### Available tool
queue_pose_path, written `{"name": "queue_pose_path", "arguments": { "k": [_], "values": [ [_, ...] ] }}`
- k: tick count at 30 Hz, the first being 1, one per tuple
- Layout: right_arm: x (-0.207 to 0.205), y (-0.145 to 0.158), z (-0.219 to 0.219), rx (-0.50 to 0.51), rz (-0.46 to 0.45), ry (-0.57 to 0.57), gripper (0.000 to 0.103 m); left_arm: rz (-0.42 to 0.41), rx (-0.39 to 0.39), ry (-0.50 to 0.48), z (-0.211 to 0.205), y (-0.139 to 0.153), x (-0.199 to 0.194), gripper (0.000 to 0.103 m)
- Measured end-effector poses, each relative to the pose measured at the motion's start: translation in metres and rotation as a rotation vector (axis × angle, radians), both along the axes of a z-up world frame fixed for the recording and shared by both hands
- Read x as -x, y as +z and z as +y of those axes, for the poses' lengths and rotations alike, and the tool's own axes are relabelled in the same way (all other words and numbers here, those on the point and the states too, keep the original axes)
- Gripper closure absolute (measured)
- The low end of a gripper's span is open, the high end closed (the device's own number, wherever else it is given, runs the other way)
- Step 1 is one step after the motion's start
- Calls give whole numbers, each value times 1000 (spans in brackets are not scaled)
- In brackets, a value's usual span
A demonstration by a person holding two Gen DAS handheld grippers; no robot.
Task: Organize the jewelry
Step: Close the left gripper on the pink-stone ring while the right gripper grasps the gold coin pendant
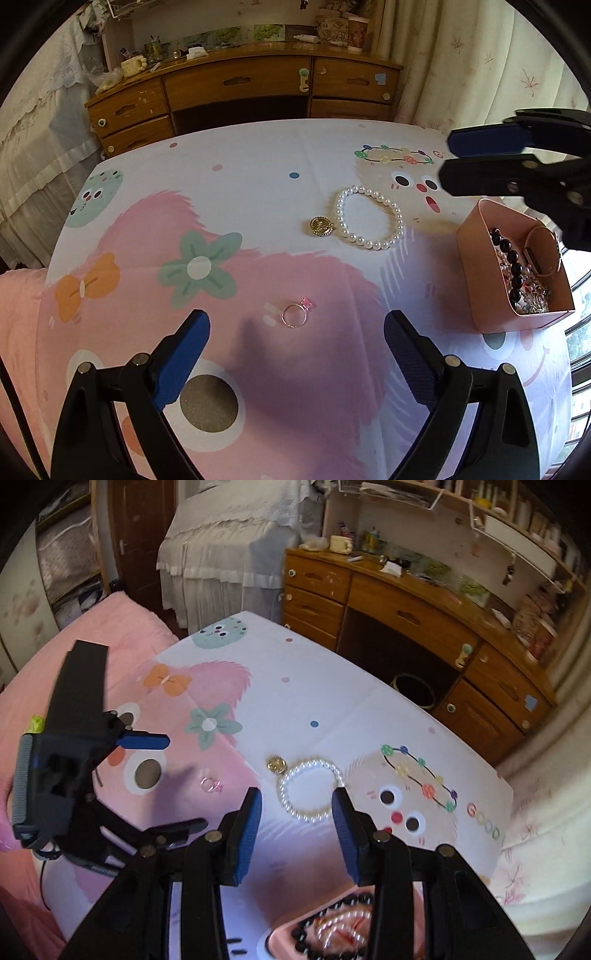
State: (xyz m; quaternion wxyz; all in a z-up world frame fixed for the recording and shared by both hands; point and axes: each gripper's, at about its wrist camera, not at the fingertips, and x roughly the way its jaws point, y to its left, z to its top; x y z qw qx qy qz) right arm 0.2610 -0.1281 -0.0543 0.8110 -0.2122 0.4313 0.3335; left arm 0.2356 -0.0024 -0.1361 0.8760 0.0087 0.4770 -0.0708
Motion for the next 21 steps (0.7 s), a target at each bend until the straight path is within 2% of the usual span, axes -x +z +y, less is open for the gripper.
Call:
{"name": "queue_pose_path", "arguments": {
  "k": [5,7,9,12,17,21],
  "values": [
    [-22,-19,20,-22,37,19,63,-17,25,-17,6,-4,-1,14],
    [-24,-27,28,-22,32,39,63,-15,35,-15,9,-8,0,24],
    [-24,-35,38,-6,11,56,63,-19,24,-14,10,-11,0,29],
    [-24,-46,50,1,13,96,63,-31,9,-16,11,-15,1,31],
    [-25,-60,62,26,18,133,63,-24,59,-15,15,-21,-2,42],
    [-26,-68,65,37,28,143,63,-20,69,-34,11,-25,-3,54]
  ]
}}
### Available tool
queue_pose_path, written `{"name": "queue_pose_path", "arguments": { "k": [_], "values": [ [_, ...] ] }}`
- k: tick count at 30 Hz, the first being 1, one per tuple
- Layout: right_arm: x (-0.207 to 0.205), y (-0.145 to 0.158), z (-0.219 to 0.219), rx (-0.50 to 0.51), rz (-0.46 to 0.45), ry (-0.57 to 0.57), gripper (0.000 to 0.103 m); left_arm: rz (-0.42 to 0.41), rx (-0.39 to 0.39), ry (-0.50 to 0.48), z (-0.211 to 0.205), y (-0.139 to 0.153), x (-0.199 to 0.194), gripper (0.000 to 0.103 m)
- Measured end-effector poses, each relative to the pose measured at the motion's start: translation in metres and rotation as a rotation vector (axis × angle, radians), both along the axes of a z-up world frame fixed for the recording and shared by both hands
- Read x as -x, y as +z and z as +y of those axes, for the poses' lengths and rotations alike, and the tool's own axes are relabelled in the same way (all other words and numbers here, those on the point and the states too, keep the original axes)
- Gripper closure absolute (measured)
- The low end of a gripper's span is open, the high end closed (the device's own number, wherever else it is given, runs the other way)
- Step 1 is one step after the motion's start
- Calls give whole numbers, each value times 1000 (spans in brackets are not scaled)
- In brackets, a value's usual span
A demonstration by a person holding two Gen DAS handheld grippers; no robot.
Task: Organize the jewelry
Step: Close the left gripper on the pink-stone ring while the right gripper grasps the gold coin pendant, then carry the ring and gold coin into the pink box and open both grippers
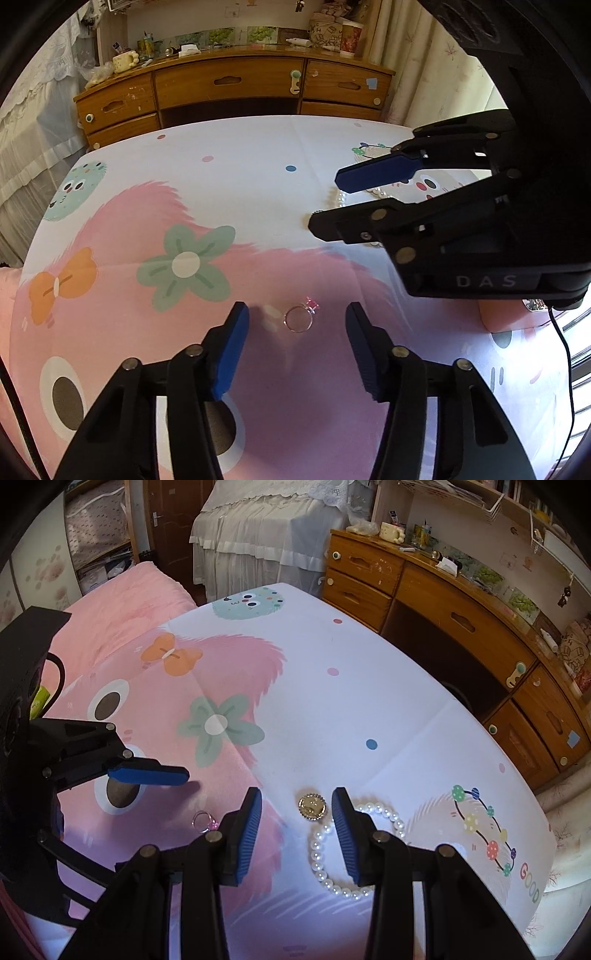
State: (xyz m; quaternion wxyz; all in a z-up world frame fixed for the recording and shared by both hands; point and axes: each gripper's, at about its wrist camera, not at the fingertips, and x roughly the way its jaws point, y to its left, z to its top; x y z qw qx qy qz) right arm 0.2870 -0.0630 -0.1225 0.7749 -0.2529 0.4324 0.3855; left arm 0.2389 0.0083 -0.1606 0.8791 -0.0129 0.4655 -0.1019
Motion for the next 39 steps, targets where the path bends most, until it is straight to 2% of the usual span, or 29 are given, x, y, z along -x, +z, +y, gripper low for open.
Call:
{"name": "queue_pose_path", "arguments": {
  "k": [5,6,7,10,14,20,25,28,39],
  "values": [
    [-5,-6,0,20,-11,6,63,-8,-10,-24,-4,-2,0,69],
    [-7,-7,0,19,-6,7,63,-8,-1,-26,-4,-2,0,77],
    [-8,-8,0,19,-1,9,63,-6,-2,-24,-3,-2,0,82],
    [-11,-12,2,34,13,15,63,3,2,-12,0,-1,-1,90],
    [-13,-18,5,55,25,16,63,27,50,-15,9,0,-3,90],
    [-16,-25,8,89,28,22,65,40,29,-12,9,-1,-2,90],
    [-21,-27,10,78,53,18,80,43,33,-8,10,0,-3,90],
    [-19,-26,11,76,55,23,83,44,45,-4,11,0,-3,90],
    [-16,-19,12,69,62,-3,84,29,29,18,11,15,3,90]
  ]
}}
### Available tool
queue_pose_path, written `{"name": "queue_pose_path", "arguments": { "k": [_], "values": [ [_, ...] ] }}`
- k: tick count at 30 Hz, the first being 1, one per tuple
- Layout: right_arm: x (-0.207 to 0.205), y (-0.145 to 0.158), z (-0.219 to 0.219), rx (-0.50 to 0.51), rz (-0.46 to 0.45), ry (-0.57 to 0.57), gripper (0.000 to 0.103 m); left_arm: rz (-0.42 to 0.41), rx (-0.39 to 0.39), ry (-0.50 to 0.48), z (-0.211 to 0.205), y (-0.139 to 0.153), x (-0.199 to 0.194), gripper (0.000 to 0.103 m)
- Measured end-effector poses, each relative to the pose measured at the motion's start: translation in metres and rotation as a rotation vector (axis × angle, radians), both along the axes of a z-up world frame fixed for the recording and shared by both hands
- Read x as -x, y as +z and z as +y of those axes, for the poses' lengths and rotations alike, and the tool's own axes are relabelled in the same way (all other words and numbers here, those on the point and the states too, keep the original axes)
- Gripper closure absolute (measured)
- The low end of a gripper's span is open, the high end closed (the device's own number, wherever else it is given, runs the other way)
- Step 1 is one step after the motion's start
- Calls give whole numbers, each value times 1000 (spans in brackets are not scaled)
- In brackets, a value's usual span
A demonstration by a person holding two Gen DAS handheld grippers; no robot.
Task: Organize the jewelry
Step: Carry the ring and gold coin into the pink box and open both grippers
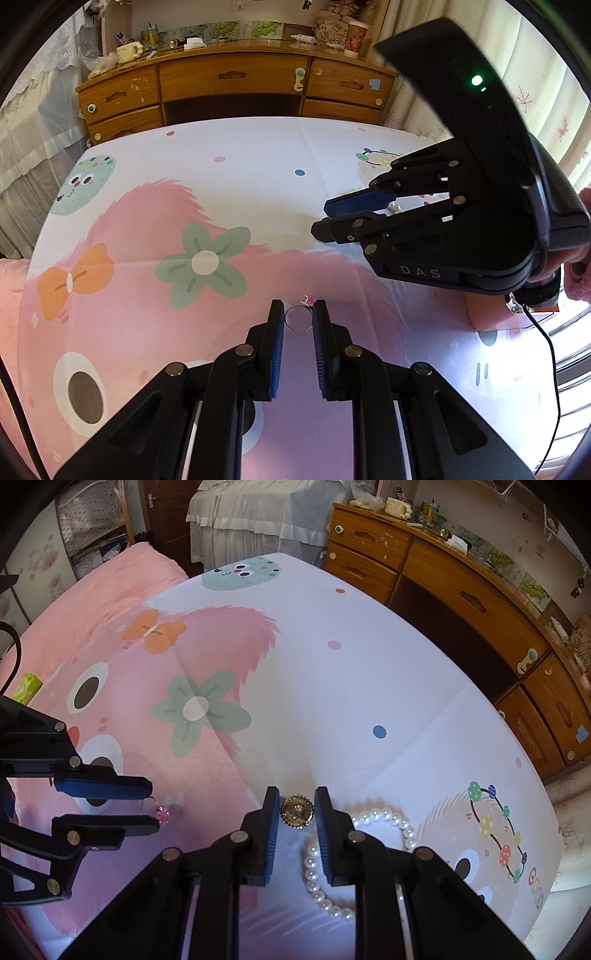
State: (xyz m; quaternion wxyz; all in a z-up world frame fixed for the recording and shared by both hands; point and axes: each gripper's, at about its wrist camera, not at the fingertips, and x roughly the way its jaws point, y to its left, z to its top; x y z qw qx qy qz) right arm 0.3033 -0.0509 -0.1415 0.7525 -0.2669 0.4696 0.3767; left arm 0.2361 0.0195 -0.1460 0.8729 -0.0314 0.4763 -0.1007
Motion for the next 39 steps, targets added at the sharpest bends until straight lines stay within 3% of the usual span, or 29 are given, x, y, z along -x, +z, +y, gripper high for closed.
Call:
{"name": "queue_pose_path", "arguments": {
  "k": [8,14,20,29,39],
  "values": [
    [17,56,-19,-154,-58,-43,84,-38,-22,18,-4,36,17,90],
    [46,107,-61,-268,-104,-125,84,-78,-48,-1,-24,61,30,90],
    [77,135,-108,-310,-137,-223,84,-129,-49,-27,-54,85,42,90],
    [118,149,-171,-340,-152,-379,84,-180,-35,-95,-109,108,54,90],
    [140,146,-234,-306,-195,-580,84,-226,2,-201,-164,119,50,90]
  ]
}}
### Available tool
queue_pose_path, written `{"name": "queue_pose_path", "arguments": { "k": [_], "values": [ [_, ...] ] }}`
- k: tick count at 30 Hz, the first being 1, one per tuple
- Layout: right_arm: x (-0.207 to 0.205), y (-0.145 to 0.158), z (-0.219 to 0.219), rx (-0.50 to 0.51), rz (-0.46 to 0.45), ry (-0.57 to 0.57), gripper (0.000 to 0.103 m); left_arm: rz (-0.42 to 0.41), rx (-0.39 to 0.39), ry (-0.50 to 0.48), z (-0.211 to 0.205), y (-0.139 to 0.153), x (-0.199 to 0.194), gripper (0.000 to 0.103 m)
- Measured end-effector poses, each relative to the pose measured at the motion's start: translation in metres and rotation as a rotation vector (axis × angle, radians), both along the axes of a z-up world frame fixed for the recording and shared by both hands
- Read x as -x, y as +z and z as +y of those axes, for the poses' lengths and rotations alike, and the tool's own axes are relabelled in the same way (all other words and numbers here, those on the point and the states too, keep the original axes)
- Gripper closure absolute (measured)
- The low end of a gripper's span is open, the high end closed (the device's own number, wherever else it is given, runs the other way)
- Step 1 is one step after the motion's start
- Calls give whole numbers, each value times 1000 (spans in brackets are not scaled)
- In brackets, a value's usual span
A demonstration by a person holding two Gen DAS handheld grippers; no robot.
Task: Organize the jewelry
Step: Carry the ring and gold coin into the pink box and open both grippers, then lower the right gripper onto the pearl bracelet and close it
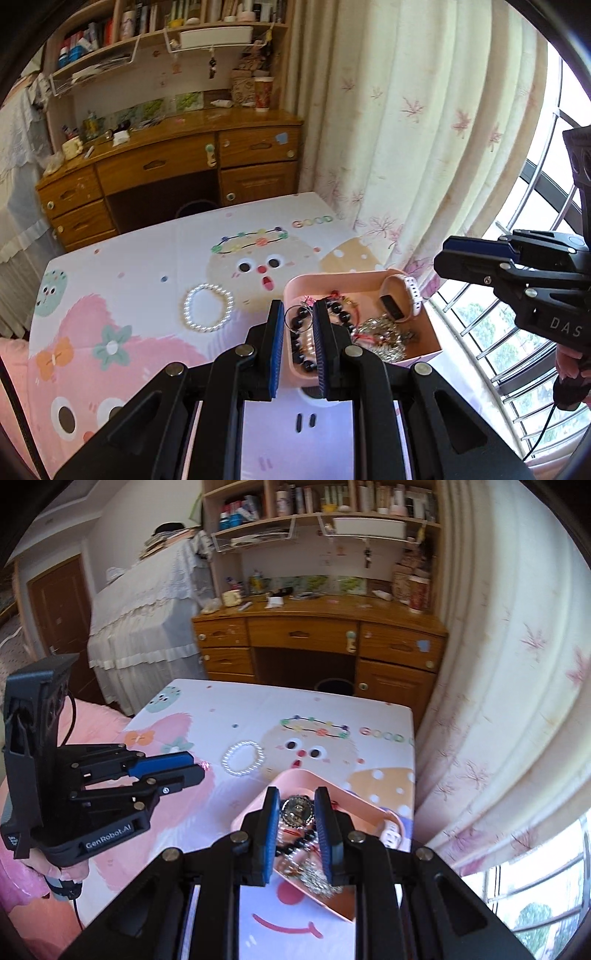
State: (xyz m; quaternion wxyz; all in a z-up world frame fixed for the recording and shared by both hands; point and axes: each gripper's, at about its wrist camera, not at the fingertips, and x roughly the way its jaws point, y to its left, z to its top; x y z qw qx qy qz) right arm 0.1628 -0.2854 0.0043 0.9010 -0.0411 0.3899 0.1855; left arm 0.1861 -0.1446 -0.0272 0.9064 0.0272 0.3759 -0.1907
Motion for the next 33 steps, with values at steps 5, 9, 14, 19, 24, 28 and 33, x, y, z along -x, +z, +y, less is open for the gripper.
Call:
{"name": "queue_pose_path", "arguments": {
  "k": [5,9,14,19,24,28,33],
  "values": [
    [4,-5,-21,-16,9,-60,84,-9,12,-16,-20,2,-4,90],
    [4,-11,-31,-17,20,-97,83,-25,-9,13,-27,5,-7,62],
    [1,-16,-38,-15,45,-143,83,2,-31,52,-20,4,-13,21],
    [0,-21,-39,-28,66,-147,77,92,-40,120,-1,-7,-25,21],
    [-5,-26,-33,-29,92,-142,75,132,-60,184,23,-18,-31,21],
    [-11,-28,-23,-33,111,-119,74,160,-70,224,41,-25,-37,21],
    [-23,-30,-9,-53,129,-104,74,201,-69,262,63,-35,-49,21]
  ]
}}
